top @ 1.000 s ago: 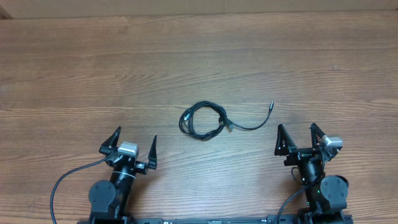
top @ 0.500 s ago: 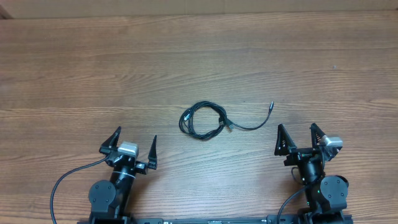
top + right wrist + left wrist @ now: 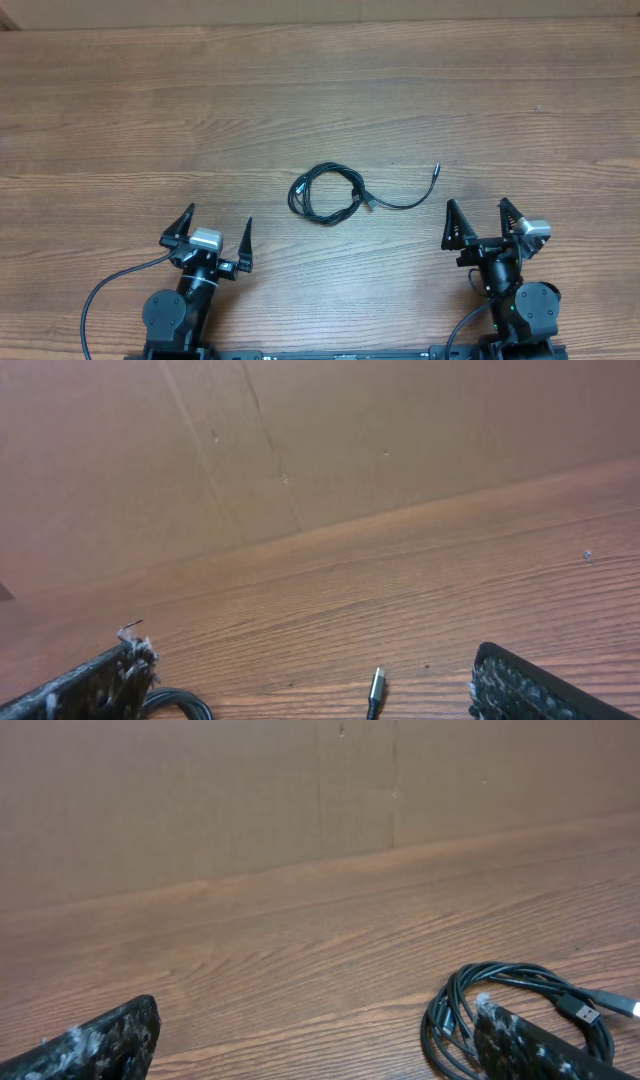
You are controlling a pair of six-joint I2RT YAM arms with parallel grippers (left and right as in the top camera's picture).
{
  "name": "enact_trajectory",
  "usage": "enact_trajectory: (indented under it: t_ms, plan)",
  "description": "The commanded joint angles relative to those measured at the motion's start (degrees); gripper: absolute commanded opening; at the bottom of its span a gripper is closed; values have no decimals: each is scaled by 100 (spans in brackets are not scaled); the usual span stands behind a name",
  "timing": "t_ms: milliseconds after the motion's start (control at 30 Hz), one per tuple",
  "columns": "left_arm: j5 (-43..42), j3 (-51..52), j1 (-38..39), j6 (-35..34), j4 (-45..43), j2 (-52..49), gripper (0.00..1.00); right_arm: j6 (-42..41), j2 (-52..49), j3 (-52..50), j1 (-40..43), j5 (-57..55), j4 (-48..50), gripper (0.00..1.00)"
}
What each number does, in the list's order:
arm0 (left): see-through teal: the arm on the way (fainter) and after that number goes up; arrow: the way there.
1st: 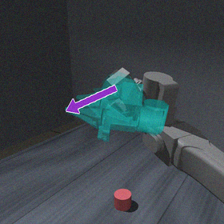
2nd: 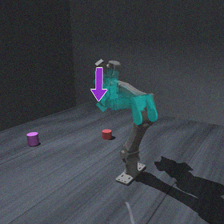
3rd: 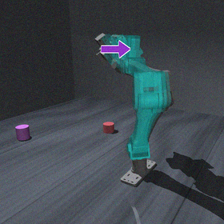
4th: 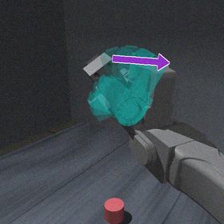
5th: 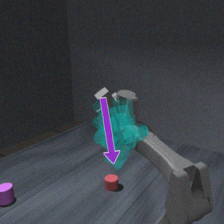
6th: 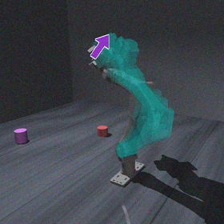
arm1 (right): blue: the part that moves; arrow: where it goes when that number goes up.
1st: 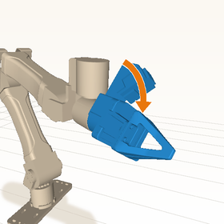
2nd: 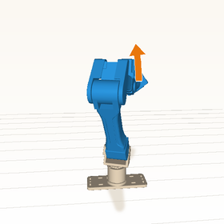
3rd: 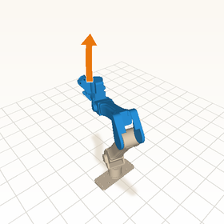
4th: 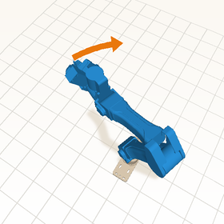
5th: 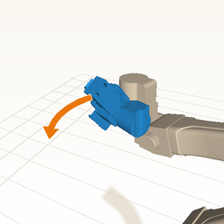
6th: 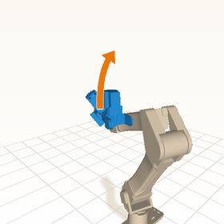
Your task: Untangle cables
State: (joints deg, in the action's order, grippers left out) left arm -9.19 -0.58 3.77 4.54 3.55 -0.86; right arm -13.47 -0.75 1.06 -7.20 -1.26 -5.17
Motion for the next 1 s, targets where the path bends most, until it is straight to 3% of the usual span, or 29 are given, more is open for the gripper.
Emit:
enact_trajectory:
  t_ms: [0,800,967]
  plan:
    - [66,31,-4,42,9,59,100,7,37,-59,20,24,37,100]
    - [85,31,-4,44,13,59,100,4,0,-59,20,35,35,100]
    - [74,31,-4,39,9,59,100,-2,-120,-57,20,522,59,100]
